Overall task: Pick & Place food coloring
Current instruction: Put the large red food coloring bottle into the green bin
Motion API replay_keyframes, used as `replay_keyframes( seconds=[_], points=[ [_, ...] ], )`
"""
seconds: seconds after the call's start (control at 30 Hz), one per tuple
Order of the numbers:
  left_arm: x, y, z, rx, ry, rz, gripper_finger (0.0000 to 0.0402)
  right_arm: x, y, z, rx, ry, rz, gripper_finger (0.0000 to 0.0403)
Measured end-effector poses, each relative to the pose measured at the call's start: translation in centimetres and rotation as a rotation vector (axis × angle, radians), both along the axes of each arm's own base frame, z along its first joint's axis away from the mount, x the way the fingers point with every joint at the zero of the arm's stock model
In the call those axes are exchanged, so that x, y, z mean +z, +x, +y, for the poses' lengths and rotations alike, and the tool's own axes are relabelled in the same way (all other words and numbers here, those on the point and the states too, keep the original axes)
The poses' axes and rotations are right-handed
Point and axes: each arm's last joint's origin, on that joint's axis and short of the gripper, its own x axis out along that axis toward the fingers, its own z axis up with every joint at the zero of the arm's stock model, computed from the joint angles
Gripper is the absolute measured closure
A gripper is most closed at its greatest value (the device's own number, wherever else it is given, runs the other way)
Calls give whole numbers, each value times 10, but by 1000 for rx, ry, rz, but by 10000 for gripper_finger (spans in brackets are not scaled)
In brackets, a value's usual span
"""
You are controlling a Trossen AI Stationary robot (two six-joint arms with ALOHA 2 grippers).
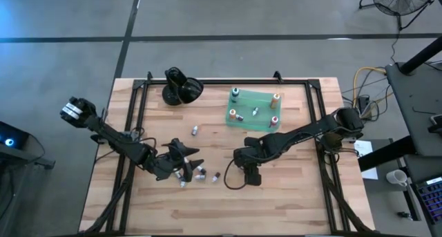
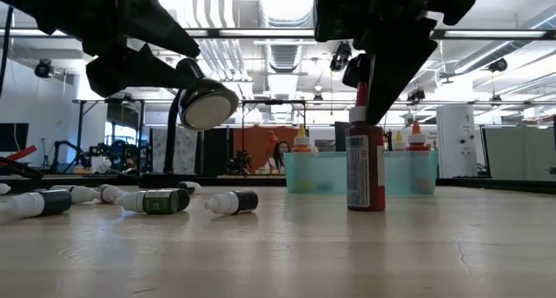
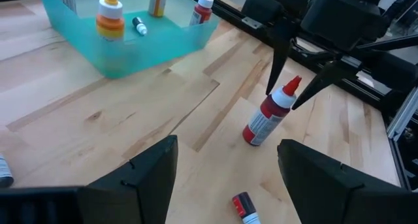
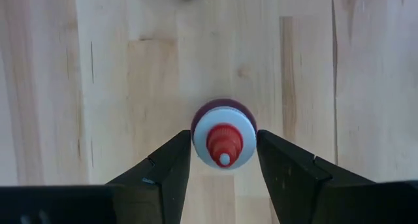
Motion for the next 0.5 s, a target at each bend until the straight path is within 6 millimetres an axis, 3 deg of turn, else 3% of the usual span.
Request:
replay_keyframes(
  seconds=[0.5],
  points=[
    [0, 1, 2, 9, 3, 4, 165, -1, 4, -1, -30, -35, -32, 234]
  ],
)
